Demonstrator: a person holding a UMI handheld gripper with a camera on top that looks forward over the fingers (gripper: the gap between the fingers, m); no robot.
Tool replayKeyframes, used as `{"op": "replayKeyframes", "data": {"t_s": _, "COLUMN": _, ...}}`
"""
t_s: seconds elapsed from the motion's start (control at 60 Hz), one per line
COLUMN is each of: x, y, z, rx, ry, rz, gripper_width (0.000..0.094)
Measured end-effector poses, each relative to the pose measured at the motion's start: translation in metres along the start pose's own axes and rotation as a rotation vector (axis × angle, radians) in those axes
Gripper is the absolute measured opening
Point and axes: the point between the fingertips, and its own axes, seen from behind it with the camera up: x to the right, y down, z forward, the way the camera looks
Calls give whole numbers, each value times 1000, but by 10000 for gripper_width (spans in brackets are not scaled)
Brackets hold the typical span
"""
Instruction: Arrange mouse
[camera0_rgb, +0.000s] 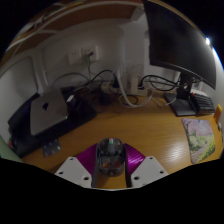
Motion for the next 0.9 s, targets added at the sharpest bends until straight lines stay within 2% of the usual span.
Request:
{"op": "replayKeyframes", "data": {"t_s": 0.183, "x": 80, "y": -77, "z": -53, "rx": 97, "ry": 14, "rz": 110, "gripper_width": 391}}
{"op": "replayKeyframes", "data": {"t_s": 0.317, "x": 193, "y": -104, "z": -67, "rx": 153, "ry": 102, "rz": 88, "gripper_width": 391}}
{"op": "replayKeyframes", "data": {"t_s": 0.45, "x": 303, "y": -85, "z": -51, "rx": 138, "ry": 188, "rz": 84, "gripper_width": 389}}
{"op": "replayKeyframes", "data": {"t_s": 0.567, "x": 367, "y": -48, "z": -29, "rx": 89, "ry": 230, "rz": 56, "gripper_width": 389}}
{"op": "replayKeyframes", "data": {"t_s": 0.767, "x": 404, "y": -6, "z": -11, "rx": 36, "ry": 228, "rz": 58, "gripper_width": 403}}
{"op": "replayKeyframes", "data": {"t_s": 0.9, "x": 406, "y": 5, "z": -7, "rx": 33, "ry": 224, "rz": 47, "gripper_width": 472}}
